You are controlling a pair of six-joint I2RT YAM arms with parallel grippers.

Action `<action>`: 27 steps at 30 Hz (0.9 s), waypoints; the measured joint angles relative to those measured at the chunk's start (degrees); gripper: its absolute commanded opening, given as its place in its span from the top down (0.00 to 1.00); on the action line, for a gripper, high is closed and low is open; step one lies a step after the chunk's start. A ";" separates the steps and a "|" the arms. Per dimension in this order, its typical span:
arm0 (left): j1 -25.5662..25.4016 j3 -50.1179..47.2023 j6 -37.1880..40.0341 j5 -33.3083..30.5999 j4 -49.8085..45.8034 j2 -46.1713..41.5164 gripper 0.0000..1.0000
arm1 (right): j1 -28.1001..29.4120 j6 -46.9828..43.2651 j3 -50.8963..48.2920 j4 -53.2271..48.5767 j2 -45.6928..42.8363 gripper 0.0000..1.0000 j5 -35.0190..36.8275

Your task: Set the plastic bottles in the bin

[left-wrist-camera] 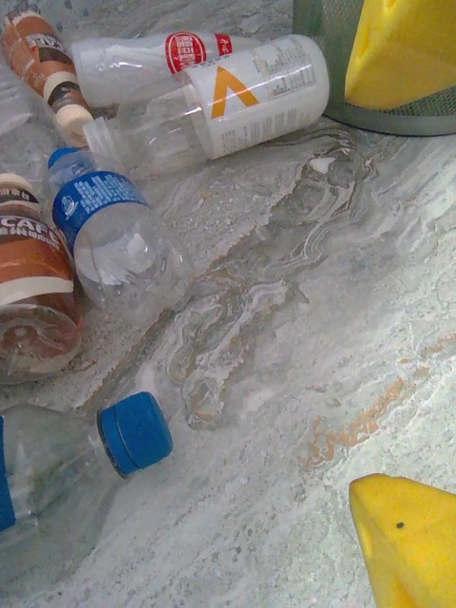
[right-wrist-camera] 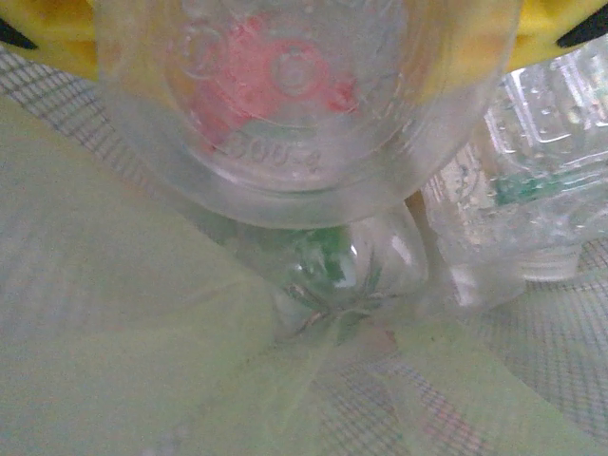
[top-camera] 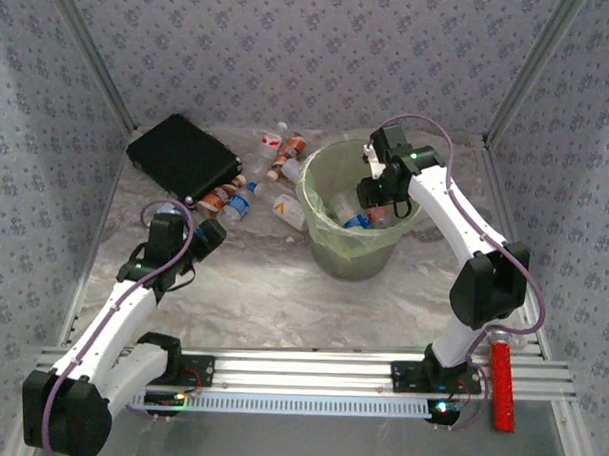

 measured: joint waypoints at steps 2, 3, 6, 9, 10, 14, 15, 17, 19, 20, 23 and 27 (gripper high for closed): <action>0.13 -0.04 0.00 -0.02 0.02 -0.02 0.02 | 0.02 0.00 -0.37 0.00 0.52 0.43 0.13; 0.13 -0.07 0.00 -0.02 0.02 -0.04 0.02 | 0.07 0.00 -0.52 -0.02 0.70 0.43 0.28; 0.50 -0.07 0.00 0.00 0.02 -0.11 0.02 | 0.15 -0.02 -0.55 0.00 0.70 0.34 0.39; 0.90 -0.07 0.00 -0.02 0.00 -0.11 0.01 | 0.68 0.15 -0.13 -0.07 0.70 0.27 0.42; 1.09 -0.07 0.02 0.00 0.02 -0.11 0.01 | 0.87 0.20 0.22 -0.15 0.70 0.26 0.39; 2.05 -0.07 0.04 0.02 -0.17 -0.26 0.00 | 2.03 0.22 2.51 -0.48 0.52 0.24 0.37; 2.43 -0.07 0.07 0.04 -0.46 -0.46 0.00 | 2.29 0.22 3.13 -0.55 0.33 0.24 0.37; 3.28 -0.07 0.09 0.02 -1.01 -0.79 0.00 | 2.67 0.22 4.02 -0.74 -0.48 0.24 0.24; 4.24 -0.07 0.24 0.04 -1.27 -0.85 0.00 | 2.80 0.22 4.85 -1.09 -1.81 0.24 -0.02; 4.85 -0.07 0.26 0.07 -1.42 -0.85 0.00 | 2.80 0.22 5.27 -1.22 -2.64 0.24 -0.15; 6.82 -0.07 0.07 0.00 -1.51 -0.79 0.00 | 2.71 0.24 6.12 -1.53 -5.42 0.23 -1.27; 9.70 -0.07 -1.90 -0.83 -0.94 0.44 0.00 | 1.27 0.50 6.29 -1.42 -9.05 0.23 -6.05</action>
